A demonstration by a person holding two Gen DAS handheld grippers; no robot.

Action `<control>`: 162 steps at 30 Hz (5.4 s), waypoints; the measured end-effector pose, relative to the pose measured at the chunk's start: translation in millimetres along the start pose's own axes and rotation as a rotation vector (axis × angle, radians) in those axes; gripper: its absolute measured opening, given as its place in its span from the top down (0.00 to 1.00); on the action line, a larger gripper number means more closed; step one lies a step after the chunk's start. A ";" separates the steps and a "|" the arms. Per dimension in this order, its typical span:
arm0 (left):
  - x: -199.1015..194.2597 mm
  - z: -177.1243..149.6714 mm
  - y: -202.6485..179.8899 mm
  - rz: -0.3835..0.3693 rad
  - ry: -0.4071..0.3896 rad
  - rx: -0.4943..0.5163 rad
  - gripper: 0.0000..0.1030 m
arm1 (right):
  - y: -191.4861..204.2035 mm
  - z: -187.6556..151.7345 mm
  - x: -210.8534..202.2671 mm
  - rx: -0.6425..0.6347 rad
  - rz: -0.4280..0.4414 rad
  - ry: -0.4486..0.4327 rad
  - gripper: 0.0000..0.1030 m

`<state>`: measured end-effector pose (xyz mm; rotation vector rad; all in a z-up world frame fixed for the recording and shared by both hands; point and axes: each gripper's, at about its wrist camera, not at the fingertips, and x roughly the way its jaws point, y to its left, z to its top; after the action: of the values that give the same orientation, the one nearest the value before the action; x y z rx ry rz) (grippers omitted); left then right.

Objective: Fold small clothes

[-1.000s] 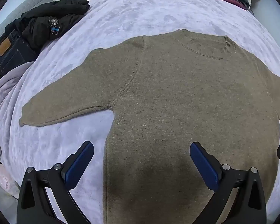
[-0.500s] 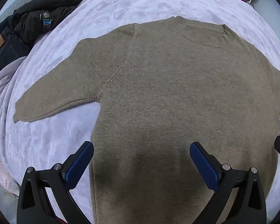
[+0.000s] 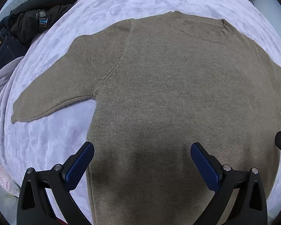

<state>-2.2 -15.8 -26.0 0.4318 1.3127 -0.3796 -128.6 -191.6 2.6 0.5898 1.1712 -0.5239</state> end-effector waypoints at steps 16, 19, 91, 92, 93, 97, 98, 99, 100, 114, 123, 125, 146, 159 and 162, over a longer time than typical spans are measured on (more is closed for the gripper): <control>6.3 -0.9 -2.3 0.010 0.009 0.000 0.00 | 2.0 -1.7 2.3 -0.007 -0.008 0.009 0.00; 6.6 -0.4 -2.6 0.011 0.011 0.002 0.00 | 2.7 -2.1 2.6 -0.009 -0.008 0.012 0.00; 12.8 -1.0 21.9 -0.027 0.016 -0.014 0.00 | 23.1 3.4 10.4 -0.044 -0.047 0.023 0.00; 12.8 -1.2 22.0 -0.028 0.016 -0.014 0.00 | 23.5 3.2 9.7 -0.046 -0.052 0.021 0.00; 12.8 -1.3 22.3 -0.031 0.016 -0.013 0.00 | 23.5 3.2 9.3 -0.046 -0.057 0.019 0.00; 12.7 -2.1 25.4 -0.049 0.013 -0.016 0.00 | 22.5 2.1 7.6 -0.039 -0.064 0.020 0.00; 12.4 -2.7 26.3 -0.057 0.012 -0.021 0.00 | 22.8 2.0 6.9 -0.041 -0.065 0.021 0.00; 11.9 -3.3 28.2 -0.070 0.009 -0.030 0.00 | 24.3 1.8 6.1 -0.045 -0.065 0.021 0.00; 11.6 -4.0 31.2 -0.084 0.007 -0.042 0.00 | 25.4 1.8 5.4 -0.050 -0.064 0.021 0.00; 25.9 -9.5 196.0 -0.207 -0.157 -0.391 0.00 | 91.8 -7.6 10.3 -0.203 0.018 0.021 0.00; 77.2 -38.3 333.0 -0.312 -0.256 -0.751 0.00 | 137.8 -26.3 25.5 -0.276 0.059 0.048 0.00; 96.4 -37.4 350.2 -0.398 -0.257 -0.815 0.00 | 146.1 -30.6 29.5 -0.285 0.063 0.056 0.00; 32.9 26.4 322.7 -0.268 -0.463 -0.593 0.91 | 174.2 -45.7 35.5 -0.314 0.147 0.087 0.01; -30.9 94.5 72.0 -0.496 -0.492 -0.092 0.91 | 75.5 -20.3 4.6 -0.114 0.125 0.006 0.01; -9.5 93.4 13.1 -0.442 -0.426 -0.010 0.90 | 44.5 -18.7 2.1 -0.062 0.106 -0.001 0.01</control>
<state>80.6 -51.7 2.9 0.0376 0.9819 -0.7881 -111.6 -146.4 2.4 0.5945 1.1443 -0.3957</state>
